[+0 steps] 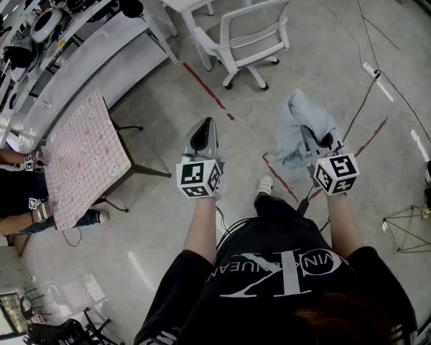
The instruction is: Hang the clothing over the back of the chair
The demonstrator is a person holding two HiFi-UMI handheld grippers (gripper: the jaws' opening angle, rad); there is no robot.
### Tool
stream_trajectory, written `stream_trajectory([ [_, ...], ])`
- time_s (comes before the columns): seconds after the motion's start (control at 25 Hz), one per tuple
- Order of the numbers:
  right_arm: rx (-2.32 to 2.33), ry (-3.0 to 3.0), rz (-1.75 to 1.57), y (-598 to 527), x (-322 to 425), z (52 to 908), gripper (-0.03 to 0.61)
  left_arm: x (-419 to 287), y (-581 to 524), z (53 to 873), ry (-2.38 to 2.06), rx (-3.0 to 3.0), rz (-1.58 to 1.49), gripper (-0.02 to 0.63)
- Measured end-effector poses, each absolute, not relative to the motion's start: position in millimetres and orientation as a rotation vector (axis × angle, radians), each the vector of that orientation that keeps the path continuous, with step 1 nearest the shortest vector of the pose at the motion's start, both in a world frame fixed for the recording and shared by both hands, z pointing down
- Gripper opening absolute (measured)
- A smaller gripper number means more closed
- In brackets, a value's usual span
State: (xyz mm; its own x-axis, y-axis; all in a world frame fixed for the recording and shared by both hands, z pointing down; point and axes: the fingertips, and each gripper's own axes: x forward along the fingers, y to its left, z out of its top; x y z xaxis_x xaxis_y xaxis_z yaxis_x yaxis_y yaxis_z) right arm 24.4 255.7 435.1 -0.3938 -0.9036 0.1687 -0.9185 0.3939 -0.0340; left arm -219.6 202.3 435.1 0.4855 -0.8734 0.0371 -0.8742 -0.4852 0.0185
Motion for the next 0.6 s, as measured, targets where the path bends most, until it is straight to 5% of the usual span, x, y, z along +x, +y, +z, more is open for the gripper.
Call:
stream_trajectory([
  [0.6,1.625,-2.490,0.217,155,24,447,0.058,-217,96,441,-1.565,2.653,0.044,0.009],
])
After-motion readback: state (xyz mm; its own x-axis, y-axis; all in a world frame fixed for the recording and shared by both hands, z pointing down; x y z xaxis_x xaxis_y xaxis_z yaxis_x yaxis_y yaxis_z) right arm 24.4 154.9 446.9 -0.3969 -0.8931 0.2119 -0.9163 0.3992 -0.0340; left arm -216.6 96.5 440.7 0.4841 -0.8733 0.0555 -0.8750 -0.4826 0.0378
